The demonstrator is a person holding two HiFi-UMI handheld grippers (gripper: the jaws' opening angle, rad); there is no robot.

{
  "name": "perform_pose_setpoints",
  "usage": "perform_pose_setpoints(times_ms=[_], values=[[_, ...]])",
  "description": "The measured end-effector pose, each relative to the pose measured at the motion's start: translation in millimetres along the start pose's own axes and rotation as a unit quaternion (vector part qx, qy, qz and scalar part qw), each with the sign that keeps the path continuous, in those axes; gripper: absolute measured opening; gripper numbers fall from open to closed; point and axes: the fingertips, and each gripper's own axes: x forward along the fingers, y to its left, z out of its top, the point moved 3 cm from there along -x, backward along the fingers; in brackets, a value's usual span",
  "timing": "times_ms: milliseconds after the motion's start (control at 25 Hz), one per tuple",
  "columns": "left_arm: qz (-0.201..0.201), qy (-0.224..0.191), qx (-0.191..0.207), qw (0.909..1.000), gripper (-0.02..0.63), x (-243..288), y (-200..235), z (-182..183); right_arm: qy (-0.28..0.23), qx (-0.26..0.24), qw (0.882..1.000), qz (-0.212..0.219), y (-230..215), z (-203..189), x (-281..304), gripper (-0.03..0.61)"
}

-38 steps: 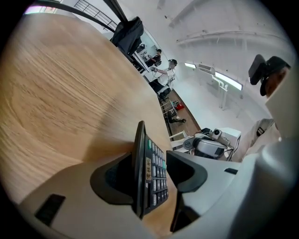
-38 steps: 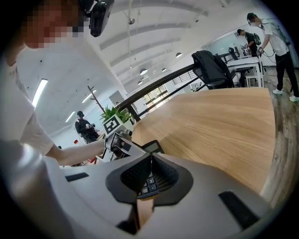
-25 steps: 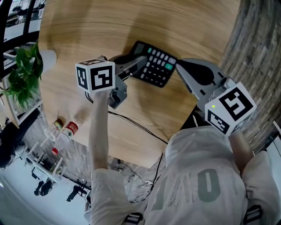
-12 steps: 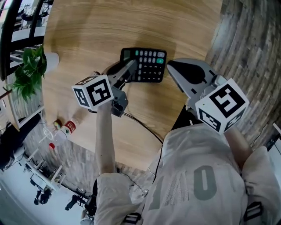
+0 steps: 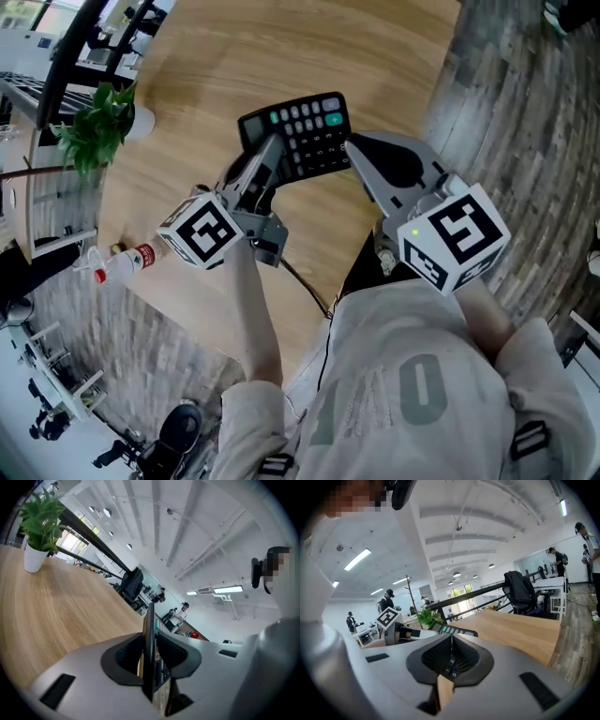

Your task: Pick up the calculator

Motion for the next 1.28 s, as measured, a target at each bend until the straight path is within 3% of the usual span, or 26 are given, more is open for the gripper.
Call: perform_pose_setpoints(times_ms=[200, 320, 520, 680, 920, 1040, 1160, 1280], values=[[0.018, -0.098, 0.041, 0.9942, 0.112, -36.1, -49.2, 6.1, -0.046, -0.067, 0.997, 0.000, 25.2, 32.0, -14.9, 0.021], [0.052, -0.165, 0.096, 0.9803, 0.112, -64.2, -78.8, 16.3, -0.081, -0.103, 0.991, -0.006, 40.0, 47.6, -31.3, 0.021], [0.115, -0.276, 0.168, 0.9393, 0.112, -117.3, -123.7, 24.7, -0.129, -0.139, 0.982, 0.005, 67.1, 66.6, -64.4, 0.021], [0.175, -0.315, 0.229, 0.9045, 0.112, -159.8, -141.3, 8.4, -0.153, -0.133, 0.979, 0.012, 96.7, 59.8, -88.2, 0.021], [0.246, -0.386, 0.255, 0.8515, 0.112, -222.6, -158.9, -35.9, -0.147, -0.168, 0.975, 0.011, 131.2, 26.6, -112.2, 0.021], [0.278, -0.403, 0.282, 0.8252, 0.112, -246.1, -167.2, -54.0, -0.149, -0.168, 0.974, 0.011, 146.3, 14.2, -121.7, 0.021], [0.290, -0.411, 0.305, 0.8087, 0.112, -257.3, -180.5, -68.6, -0.152, -0.164, 0.975, 0.009, 155.5, 4.6, -132.6, 0.021], [0.291, -0.416, 0.316, 0.8017, 0.112, -264.2, -191.1, -77.4, -0.156, -0.173, 0.972, 0.012, 167.5, -0.6, -142.3, 0.020]])
